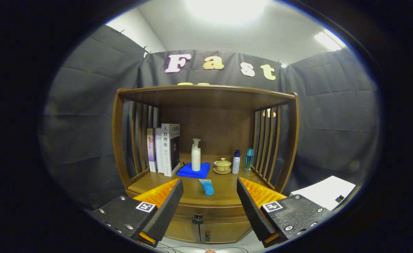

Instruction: Pull open the drawer, take out the items inside it, and place them on the countertop above the cabinet.

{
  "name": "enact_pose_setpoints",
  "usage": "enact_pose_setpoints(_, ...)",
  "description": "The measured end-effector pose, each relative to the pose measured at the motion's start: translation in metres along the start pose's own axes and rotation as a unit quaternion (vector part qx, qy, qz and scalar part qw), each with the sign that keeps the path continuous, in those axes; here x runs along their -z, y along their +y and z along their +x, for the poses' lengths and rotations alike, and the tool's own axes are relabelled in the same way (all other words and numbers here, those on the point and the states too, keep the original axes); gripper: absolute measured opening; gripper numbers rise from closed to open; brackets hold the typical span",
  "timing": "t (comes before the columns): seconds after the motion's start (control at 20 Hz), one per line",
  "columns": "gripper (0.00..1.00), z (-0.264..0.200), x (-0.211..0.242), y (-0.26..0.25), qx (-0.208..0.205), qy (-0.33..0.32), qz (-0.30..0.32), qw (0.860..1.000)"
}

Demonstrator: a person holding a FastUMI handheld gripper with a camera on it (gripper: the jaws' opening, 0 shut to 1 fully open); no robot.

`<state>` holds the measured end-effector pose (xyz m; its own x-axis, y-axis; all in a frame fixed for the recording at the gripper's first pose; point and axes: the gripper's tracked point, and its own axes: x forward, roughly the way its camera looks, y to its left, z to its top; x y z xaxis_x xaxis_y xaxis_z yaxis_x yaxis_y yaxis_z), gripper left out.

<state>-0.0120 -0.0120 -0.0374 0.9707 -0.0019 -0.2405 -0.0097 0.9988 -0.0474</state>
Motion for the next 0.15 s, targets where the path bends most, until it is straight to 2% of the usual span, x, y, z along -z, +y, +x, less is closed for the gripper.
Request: enact_pose_setpoints(0.15, 0.95, -0.0013, 0.0003, 0.0108, -0.006, 0.000, -0.014, 1.000)
